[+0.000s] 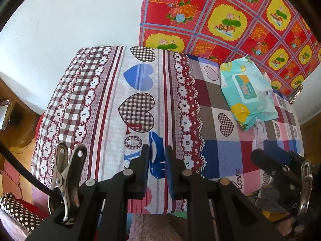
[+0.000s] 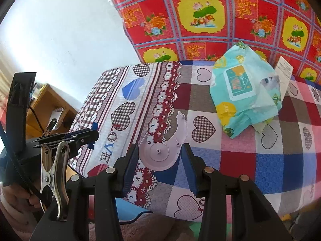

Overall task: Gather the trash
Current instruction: 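Lift the blue item in left tool and white disc in right tool, carry toward the bucket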

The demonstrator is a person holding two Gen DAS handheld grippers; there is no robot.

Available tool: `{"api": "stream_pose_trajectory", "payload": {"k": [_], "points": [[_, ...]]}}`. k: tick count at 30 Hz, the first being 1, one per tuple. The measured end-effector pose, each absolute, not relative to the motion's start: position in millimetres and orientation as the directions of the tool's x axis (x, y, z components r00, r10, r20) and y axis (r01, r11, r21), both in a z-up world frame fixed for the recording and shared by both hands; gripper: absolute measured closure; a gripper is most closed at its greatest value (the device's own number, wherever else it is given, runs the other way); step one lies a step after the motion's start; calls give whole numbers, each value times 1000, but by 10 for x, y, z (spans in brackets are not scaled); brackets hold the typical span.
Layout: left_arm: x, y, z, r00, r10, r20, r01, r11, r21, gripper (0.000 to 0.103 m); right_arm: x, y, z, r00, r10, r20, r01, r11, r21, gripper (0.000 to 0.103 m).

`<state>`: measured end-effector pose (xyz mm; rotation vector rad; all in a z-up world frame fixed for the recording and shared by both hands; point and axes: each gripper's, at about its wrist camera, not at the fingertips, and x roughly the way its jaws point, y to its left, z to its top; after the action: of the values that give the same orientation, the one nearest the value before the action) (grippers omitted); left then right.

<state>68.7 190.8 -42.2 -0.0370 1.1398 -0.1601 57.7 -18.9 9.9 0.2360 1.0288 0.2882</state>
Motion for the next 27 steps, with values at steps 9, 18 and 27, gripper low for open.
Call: {"api": "stream_pose_trajectory", "payload": {"k": [9, 18, 27], "points": [[595, 1950, -392, 430, -138, -892, 77, 990, -116, 87, 594, -177, 139, 484, 358, -799, -163, 933, 320, 58], [600, 2170, -380, 441, -115, -890, 22, 993, -117, 87, 703, -96, 197, 480, 384, -789, -197, 923, 330, 58], [676, 2478, -333, 450, -104, -887, 2, 993, -115, 87, 900, 151, 235, 478, 412, -776, -211, 911, 354, 58]]}}
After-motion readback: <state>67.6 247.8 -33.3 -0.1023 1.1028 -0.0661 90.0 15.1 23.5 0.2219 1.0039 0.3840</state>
